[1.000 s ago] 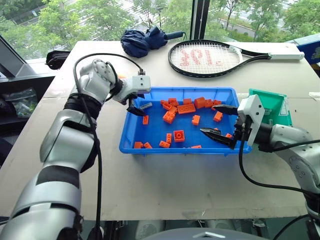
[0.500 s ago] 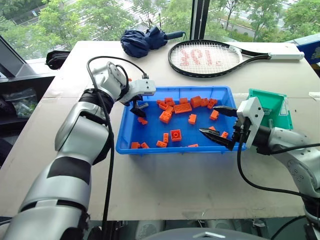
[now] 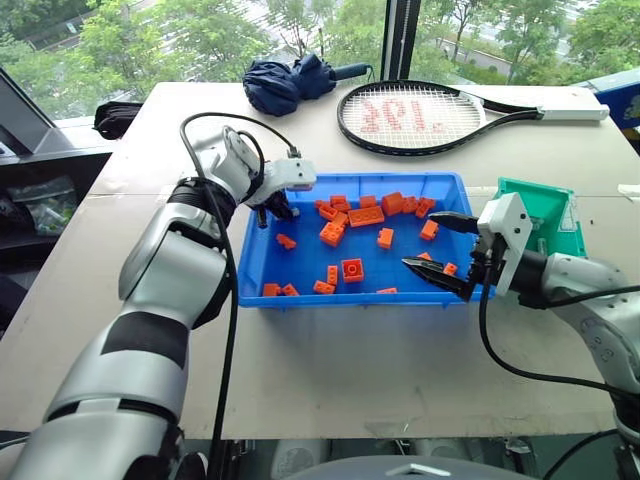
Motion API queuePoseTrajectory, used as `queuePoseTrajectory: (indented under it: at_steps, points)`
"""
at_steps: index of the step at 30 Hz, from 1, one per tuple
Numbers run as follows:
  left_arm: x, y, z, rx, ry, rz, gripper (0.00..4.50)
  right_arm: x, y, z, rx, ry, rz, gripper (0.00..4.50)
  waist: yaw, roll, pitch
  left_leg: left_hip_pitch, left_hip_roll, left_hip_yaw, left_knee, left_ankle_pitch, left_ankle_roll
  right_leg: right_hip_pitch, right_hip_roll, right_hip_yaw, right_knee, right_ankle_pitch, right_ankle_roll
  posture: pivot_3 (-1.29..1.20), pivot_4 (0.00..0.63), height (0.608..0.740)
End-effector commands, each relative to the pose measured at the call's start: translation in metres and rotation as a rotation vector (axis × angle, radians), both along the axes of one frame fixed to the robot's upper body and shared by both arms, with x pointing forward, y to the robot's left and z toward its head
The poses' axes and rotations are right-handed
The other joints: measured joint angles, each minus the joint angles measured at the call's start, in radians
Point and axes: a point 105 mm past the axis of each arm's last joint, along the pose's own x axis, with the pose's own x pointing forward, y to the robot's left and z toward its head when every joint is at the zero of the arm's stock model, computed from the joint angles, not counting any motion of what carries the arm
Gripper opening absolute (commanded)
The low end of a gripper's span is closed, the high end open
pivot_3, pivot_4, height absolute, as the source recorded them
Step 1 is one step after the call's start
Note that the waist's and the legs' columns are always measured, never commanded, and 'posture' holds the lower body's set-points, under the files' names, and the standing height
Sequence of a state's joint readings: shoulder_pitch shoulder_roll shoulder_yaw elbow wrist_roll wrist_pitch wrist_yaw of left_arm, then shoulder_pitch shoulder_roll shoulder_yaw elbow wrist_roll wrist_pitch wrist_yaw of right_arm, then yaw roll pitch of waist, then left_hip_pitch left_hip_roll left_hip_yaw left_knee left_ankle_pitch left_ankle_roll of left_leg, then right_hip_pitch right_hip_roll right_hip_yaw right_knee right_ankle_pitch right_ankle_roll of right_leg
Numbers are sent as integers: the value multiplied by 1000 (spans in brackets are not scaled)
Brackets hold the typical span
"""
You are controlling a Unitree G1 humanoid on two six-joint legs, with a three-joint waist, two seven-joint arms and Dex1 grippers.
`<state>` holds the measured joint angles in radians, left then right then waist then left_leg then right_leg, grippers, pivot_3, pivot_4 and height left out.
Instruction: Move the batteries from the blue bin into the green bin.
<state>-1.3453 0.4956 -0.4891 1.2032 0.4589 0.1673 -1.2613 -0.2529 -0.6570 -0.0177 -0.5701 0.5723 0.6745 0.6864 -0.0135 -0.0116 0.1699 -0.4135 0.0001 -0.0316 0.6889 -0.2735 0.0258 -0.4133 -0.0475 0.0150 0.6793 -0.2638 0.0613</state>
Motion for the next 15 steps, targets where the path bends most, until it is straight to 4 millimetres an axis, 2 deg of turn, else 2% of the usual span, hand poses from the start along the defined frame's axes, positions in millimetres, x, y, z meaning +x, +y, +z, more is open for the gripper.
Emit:
queuePoseTrajectory:
  at_steps: [1, 5, 9, 12, 15]
  points:
    - [1, 2, 2, 18, -10, 5, 21, -1, -4, 13, 11, -52, -12, 4500, 0, 0, 0, 0, 0, 0, 0, 0, 0, 0, 0, 0, 0, 0, 0, 0, 150, 740]
    - [3, -12, 18, -29, -43, -54, 21, -1, -5, 13, 12, -56, -18, 4500, 0, 0, 0, 0, 0, 0, 0, 0, 0, 0, 0, 0, 0, 0, 0, 0, 150, 740]
    - [3, -38, 54, -90, -116, -175, 21, -3, -8, 15, 13, -60, -25, 4500, 3, -2, 1, -2, 0, 0, 0, 0, 0, 0, 0, -1, -1, 0, 0, 0, 150, 740]
    - [-3, -70, 77, -229, -153, -287, 21, -2, -17, 18, 11, -70, -59, 4500, 4, -2, 1, -2, 0, -1, 0, 0, 0, 0, -1, -1, -2, 0, 0, 0, 150, 740]
    - [-20, -105, 88, -370, -105, -412, 21, 1, -32, 21, 7, -75, -125, 4500, 6, -2, 1, -2, 1, -1, 0, 0, 0, 0, -2, -1, -2, 0, 0, 0, 150, 740]
